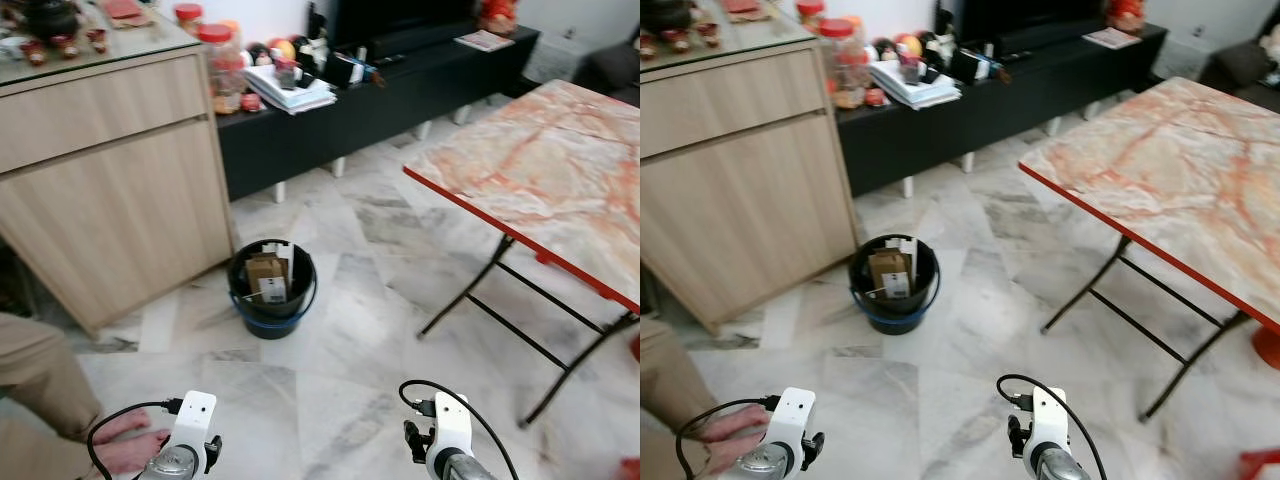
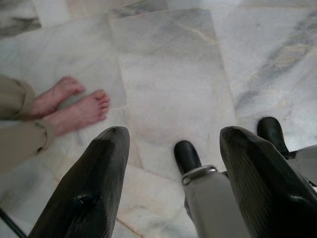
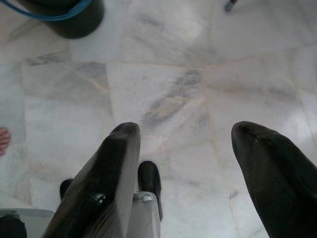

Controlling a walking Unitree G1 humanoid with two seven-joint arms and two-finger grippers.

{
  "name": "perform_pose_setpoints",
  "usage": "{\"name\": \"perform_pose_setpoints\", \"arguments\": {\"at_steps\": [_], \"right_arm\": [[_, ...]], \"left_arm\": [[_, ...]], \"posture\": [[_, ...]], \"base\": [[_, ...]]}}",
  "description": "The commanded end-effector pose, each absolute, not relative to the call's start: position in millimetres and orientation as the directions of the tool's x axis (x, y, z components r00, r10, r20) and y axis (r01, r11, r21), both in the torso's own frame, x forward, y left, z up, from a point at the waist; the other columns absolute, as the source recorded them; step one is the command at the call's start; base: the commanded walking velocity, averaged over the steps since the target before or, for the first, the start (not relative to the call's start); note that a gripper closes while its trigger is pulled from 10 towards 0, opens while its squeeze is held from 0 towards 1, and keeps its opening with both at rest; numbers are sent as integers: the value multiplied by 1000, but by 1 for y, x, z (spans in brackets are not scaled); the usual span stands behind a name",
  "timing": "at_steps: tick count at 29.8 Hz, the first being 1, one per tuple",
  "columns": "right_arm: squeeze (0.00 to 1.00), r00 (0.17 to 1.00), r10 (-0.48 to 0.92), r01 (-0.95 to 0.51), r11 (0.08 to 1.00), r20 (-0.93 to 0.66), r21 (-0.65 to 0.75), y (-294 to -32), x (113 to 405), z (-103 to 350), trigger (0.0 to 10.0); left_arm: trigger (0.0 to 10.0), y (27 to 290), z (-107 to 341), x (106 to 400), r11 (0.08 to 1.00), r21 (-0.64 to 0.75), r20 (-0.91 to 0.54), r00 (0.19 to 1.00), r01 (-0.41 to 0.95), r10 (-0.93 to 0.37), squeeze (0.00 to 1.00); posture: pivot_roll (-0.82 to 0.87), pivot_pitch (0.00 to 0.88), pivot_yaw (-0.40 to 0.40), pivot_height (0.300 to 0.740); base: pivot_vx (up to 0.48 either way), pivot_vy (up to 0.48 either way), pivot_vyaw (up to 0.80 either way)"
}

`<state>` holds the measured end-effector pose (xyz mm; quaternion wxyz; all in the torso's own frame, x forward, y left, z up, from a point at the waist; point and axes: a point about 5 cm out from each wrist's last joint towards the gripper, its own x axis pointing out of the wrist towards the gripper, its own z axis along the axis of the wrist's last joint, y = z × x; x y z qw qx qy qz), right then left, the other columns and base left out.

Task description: Picking trash to rubbish bin

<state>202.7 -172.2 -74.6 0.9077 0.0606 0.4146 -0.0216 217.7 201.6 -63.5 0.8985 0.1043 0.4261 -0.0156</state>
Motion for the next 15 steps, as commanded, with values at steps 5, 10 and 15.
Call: {"name": "perform_pose_setpoints", "arguments": {"at_steps": [5, 10, 15], "right_arm": [[0, 655, 8, 97, 991, -756, 95, -172, 202, -75, 10000], [0, 653, 8, 97, 991, -758, 95, -172, 201, -76, 10000], [0, 652, 8, 97, 991, -758, 93, -172, 201, -76, 10000]], "left_arm": [[10000, 203, -64, 216, 979, 176, -772, 631, 101, 74, 0], [10000, 204, -65, 215, 978, 181, -776, 626, 100, 80, 0], [10000, 204, -65, 214, 977, 188, -775, 626, 105, 81, 0]], "posture": [[86, 53, -84, 740], [87, 52, -83, 740], [88, 52, -83, 740]], "base": [[0, 0, -783], [0, 0, -784], [0, 0, -788]]}}
